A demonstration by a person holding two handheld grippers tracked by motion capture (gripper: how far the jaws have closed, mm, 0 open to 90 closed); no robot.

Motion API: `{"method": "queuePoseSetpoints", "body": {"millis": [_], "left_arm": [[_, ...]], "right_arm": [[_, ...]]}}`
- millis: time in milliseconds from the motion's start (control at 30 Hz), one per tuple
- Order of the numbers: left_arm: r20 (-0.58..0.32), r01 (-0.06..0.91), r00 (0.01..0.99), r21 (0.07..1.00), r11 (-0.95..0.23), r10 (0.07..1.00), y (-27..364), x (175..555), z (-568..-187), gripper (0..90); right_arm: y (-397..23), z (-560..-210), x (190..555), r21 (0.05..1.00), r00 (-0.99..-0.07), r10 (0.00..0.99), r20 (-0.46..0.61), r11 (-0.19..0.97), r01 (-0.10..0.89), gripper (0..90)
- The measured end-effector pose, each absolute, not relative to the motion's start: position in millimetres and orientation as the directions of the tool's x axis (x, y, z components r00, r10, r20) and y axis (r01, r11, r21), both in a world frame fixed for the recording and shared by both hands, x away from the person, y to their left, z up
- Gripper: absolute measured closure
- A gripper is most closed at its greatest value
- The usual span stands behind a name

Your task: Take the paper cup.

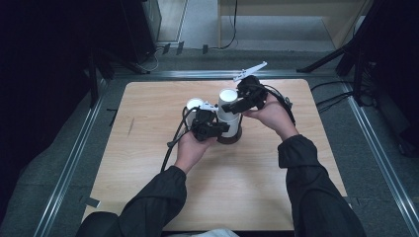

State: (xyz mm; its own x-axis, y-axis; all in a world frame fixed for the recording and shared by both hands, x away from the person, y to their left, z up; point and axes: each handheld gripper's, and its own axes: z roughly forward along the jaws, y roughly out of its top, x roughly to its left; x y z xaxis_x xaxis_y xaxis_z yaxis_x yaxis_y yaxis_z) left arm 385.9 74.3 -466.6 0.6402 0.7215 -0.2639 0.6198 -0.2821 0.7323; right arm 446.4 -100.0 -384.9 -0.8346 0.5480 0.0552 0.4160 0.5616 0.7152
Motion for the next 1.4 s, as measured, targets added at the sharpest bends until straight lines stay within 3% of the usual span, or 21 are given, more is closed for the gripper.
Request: {"method": "queuePoseSetpoints", "body": {"millis": [567, 1400], "left_arm": [[-0.262, 0.617, 0.643, 0.734, -0.284, 0.72, 73.9, 386.1, -467.0, 79.1], [-0.256, 0.609, 0.647, 0.74, -0.285, 0.718, 71.3, 385.0, -468.1, 78.8]], "right_arm": [[-92.5, -379.2, 449.9, 0.689, -0.837, 0.547, 0.014, 0.602, 0.405, 32.0], [-103.8, -310.7, 431.7, 0.735, -0.837, 0.547, 0.017, 0.561, 0.381, 32.5]]}}
